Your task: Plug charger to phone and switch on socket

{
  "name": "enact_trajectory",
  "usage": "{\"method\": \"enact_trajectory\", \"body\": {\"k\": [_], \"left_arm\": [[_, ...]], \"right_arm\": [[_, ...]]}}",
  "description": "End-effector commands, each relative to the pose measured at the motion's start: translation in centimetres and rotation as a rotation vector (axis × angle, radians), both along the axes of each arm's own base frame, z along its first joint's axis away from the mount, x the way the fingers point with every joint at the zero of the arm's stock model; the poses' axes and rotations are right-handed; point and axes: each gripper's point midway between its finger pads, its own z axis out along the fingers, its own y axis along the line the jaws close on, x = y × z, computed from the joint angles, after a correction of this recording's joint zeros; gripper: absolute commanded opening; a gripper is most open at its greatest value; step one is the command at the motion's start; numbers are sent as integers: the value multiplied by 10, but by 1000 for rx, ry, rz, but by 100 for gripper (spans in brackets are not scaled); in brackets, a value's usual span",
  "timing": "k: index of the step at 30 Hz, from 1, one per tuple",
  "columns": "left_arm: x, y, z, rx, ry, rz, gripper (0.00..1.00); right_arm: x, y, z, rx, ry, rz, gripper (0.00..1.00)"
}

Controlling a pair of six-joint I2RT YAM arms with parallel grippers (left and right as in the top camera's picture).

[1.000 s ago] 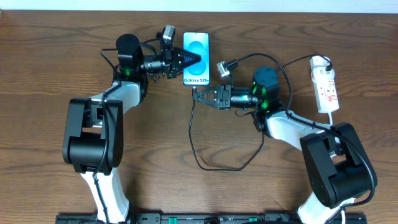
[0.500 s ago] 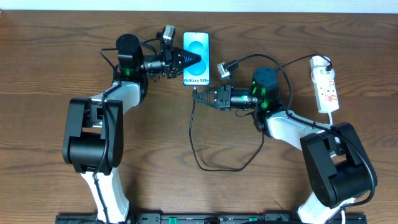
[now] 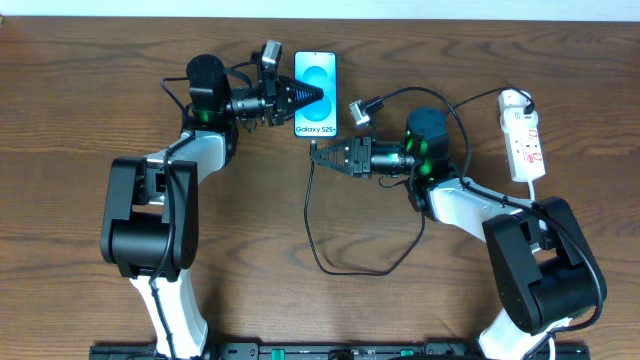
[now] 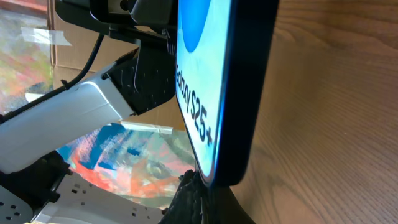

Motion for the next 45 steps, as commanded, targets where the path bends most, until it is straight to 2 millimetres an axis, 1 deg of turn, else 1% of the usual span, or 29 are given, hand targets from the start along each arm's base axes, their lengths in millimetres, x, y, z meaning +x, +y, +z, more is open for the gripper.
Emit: {"method": "enact_trajectory", "body": {"k": [1, 7, 13, 16, 24, 38, 45], "left_arm": [[0, 1, 12, -2, -61, -11, 7], [0, 1, 12, -1, -68, -11, 7], [0, 1, 12, -1, -68, -14, 7], [0, 1, 12, -1, -69, -13, 7], [0, 1, 12, 0, -75, -10, 7], [1, 1, 12, 0, -75, -10, 8], [1, 1, 12, 0, -74, -7, 7]], "right_arm": [[1, -2, 3, 4, -25, 9, 1], [-2, -2, 3, 7, -27, 25, 1], [4, -10, 3, 8, -27, 7, 1], [4, -11, 4, 9, -26, 10, 1], [-1, -5, 4, 11, -30, 27, 1], [1, -4, 6, 13, -44, 15, 1], [-1, 3, 4, 7, -50, 13, 1]]}}
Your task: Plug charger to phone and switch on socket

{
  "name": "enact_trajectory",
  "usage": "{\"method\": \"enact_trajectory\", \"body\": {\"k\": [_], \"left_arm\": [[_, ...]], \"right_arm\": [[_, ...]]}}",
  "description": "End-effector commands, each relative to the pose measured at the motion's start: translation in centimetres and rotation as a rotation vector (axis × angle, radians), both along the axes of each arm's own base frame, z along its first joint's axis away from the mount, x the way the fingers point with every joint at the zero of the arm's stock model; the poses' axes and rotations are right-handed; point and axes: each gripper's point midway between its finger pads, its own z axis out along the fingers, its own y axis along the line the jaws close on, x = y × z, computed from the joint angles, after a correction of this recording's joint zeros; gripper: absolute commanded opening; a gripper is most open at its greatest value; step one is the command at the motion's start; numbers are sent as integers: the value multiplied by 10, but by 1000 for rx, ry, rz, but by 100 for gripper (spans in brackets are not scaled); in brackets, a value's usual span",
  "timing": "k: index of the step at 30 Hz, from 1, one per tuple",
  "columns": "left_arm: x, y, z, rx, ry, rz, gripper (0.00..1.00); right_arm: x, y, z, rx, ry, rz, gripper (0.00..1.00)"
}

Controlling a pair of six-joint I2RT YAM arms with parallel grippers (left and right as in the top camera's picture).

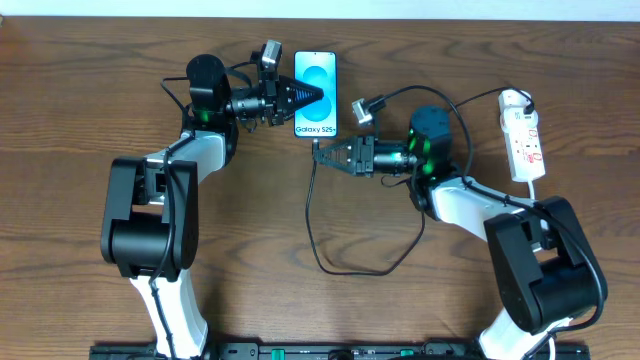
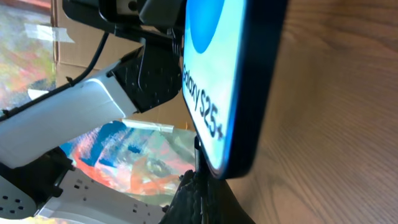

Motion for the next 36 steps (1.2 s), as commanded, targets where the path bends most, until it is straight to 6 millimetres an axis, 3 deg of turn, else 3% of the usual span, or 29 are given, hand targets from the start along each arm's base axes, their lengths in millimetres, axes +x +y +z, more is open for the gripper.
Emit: {"method": "enact_trajectory", "body": {"k": [1, 36], "left_arm": [[1, 1, 12, -1, -67, -7, 7], [1, 1, 12, -1, -67, -8, 7]], "right_arm": [[0, 4, 2, 0, -35, 1, 1], [8, -1, 1, -6, -44, -37, 1]]}}
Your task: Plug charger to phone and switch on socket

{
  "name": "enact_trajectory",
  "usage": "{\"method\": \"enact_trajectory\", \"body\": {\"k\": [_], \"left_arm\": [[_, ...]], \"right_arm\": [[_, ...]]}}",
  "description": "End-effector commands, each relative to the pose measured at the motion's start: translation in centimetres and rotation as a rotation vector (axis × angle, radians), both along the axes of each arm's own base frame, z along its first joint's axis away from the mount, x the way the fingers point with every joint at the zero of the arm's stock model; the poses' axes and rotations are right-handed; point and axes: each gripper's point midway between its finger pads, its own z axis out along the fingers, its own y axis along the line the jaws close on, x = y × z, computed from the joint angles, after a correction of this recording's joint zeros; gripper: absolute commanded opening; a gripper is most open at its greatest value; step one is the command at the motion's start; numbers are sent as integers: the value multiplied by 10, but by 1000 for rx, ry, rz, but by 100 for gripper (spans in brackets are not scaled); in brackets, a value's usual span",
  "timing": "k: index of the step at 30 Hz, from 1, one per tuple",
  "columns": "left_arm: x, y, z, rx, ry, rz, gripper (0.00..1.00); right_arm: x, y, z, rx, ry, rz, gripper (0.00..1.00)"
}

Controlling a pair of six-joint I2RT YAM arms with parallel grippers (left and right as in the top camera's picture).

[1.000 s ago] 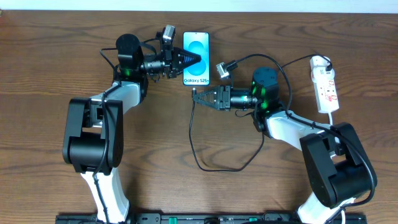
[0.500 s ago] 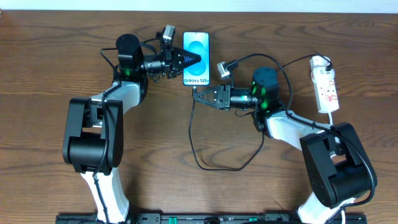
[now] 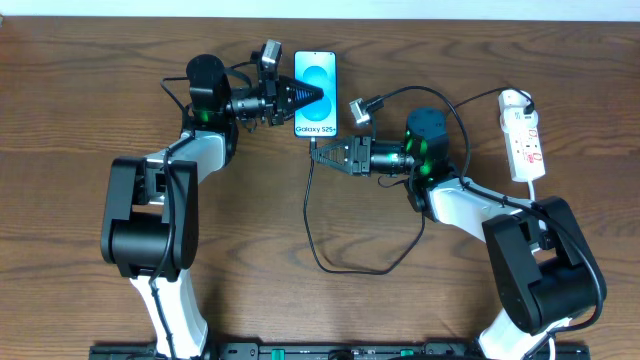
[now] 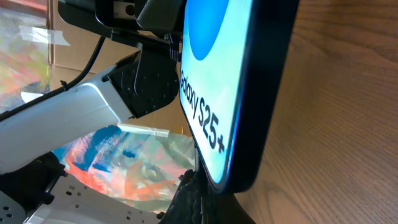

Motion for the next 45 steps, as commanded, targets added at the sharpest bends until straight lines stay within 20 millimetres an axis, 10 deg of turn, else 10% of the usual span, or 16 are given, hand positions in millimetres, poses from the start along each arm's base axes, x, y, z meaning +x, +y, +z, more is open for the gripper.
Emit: {"method": "enact_trajectory", "body": {"k": [1, 45], "left_arm": [[0, 1, 12, -1, -67, -10, 7], [-10, -13, 12, -1, -76, -61, 7]], "right_arm": [[4, -3, 3, 2, -24, -8, 1], [15, -12, 3, 0, -29, -50, 1]]}}
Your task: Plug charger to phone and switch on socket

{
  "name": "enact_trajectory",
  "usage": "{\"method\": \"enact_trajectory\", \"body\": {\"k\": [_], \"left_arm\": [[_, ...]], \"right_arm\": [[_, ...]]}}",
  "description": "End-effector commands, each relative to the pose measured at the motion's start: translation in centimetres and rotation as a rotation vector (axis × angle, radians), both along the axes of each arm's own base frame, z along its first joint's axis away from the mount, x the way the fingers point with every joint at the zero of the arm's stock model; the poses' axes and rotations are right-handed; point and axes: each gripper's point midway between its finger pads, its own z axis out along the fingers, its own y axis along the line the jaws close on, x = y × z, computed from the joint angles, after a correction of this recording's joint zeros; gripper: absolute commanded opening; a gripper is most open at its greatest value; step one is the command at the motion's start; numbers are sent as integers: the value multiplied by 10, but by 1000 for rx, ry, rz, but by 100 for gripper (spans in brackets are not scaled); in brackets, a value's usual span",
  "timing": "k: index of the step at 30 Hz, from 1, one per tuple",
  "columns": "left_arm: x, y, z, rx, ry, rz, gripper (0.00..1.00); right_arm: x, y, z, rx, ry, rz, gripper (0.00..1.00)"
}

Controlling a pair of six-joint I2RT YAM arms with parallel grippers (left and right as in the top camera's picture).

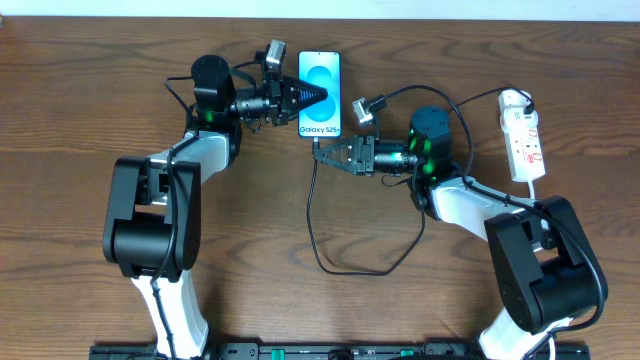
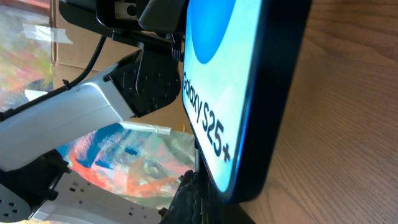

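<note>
The phone (image 1: 322, 72) lies screen up at the back middle, its lit screen reading Galaxy S25+ (image 2: 227, 93). My left gripper (image 1: 316, 97) reaches in from the left and is shut on the phone's left edge; one of its black fingers (image 2: 155, 81) shows behind the phone. My right gripper (image 1: 319, 151) sits just below the phone's bottom edge, shut on the charger plug (image 2: 197, 160), whose thin tip points at that edge. Whether the tip is inside the port is hidden. The black cable (image 1: 311, 215) loops toward the white socket strip (image 1: 523, 135).
The socket strip lies at the far right of the wooden table (image 1: 80, 80), with the cable's loop sweeping across the middle in front of the right arm. Both arm bases stand at the front edge.
The phone and my left gripper have shifted slightly to the right. My right gripper, still shut on the plug, also sits slightly further right, and the phone's bottom edge fills more of the right wrist view.
All along my left gripper held the phone and my right held the plug under its bottom edge. The right gripper was a little further right, then further left, with the plug tip staying at the edge. Now phone and both grippers sit slightly right.
</note>
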Motion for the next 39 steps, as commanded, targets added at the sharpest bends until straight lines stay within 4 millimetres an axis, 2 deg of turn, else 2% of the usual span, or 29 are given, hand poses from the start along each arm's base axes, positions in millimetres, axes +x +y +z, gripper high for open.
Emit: {"method": "enact_trajectory", "body": {"k": [1, 31, 35, 39], "left_arm": [[-9, -5, 12, -3, -64, -60, 7], [-8, -5, 12, -3, -66, -54, 7], [0, -3, 12, -2, -67, -11, 7], [17, 7, 13, -2, -72, 85, 7]], "right_arm": [[14, -7, 2, -5, -30, -61, 1], [15, -13, -4, -20, -6, -61, 1], [7, -9, -3, -12, -3, -18, 1], [1, -4, -3, -10, -3, 8, 1]]}}
